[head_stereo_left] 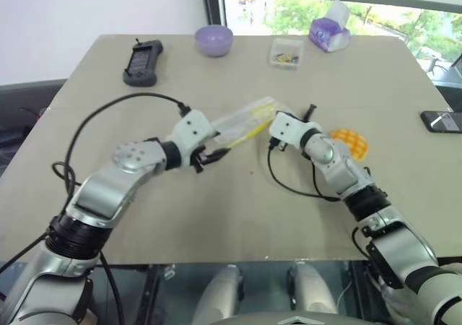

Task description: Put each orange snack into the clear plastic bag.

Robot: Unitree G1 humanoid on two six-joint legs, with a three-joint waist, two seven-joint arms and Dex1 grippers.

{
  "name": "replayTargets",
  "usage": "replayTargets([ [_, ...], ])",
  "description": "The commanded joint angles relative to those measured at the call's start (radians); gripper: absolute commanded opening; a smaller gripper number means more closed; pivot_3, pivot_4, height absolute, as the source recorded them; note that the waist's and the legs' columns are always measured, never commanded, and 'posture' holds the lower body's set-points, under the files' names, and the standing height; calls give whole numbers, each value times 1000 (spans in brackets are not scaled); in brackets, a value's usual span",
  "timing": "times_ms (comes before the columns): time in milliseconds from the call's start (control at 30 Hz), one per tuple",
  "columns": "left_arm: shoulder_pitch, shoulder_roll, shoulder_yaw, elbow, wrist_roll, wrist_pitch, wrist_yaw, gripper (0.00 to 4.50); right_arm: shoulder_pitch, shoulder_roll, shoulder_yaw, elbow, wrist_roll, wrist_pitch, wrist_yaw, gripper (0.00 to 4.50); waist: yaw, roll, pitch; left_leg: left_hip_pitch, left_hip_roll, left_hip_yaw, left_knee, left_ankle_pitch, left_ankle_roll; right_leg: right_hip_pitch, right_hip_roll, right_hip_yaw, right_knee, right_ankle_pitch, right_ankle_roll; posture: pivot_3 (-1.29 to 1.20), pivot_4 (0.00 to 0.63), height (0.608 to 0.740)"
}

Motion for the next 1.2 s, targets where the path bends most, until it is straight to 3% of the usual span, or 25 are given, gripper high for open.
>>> replayTargets([
  [33, -8, -16, 3, -52, 57, 12, -3, 2455, -30, 3, -10, -26, 11, 14, 10, 0, -2, 0, 0, 0, 0, 0, 0, 0, 0, 0, 0, 0, 0, 0, 0, 0, 150, 740],
  [267, -35, -80, -22, -21, 162, 64, 24, 2455, -40, 13, -6, -31, 16, 23, 20, 0, 0, 0, 0, 0, 0, 0, 0, 0, 0, 0, 1, 0, 1, 0, 0, 0, 150, 740],
  [367, -46, -119, -35, 2, 195, 58, 18, 1695, -39, 13, -4, -35, 17, 22, 27, 0, 0, 0, 0, 0, 0, 0, 1, 0, 0, 0, 1, 0, 1, 0, 0, 0, 150, 740],
  [500, -52, -129, -45, 28, 242, 27, -2, 100, -42, 10, -4, -31, 18, 18, 31, 0, -3, 0, 0, 0, 0, 0, 1, 0, 0, 0, 1, 0, 1, 0, 0, 0, 150, 740],
  [767, -73, -88, -1, 138, 319, -154, -57, 100, -33, -13, -6, -32, 42, 15, 90, 0, -1, 0, 0, 0, 0, 0, 1, 0, 0, 0, 1, 0, 1, 0, 0, 0, 150, 740],
  [933, -80, -98, 26, 194, 320, -221, -83, 0, -19, -27, -23, -55, 63, 8, 92, 2445, -1, 0, 0, 0, 0, 0, 1, 0, 0, 0, 1, 0, 1, 0, 0, 0, 150, 740],
  [967, -83, -98, 27, 207, 329, -232, -84, 0, -11, -35, -23, -71, 70, 12, 111, 2688, -1, 0, 0, 0, 0, 0, 1, 0, 0, 0, 1, 0, 1, 0, 0, 0, 150, 740],
  [1200, -109, -99, 26, 274, 377, -323, -106, 0, 121, -86, -95, -359, 240, 117, 300, 2688, 2, 0, 0, -1, 0, -1, 1, 0, 0, 0, 0, -1, 1, 0, 0, 0, 150, 740],
])
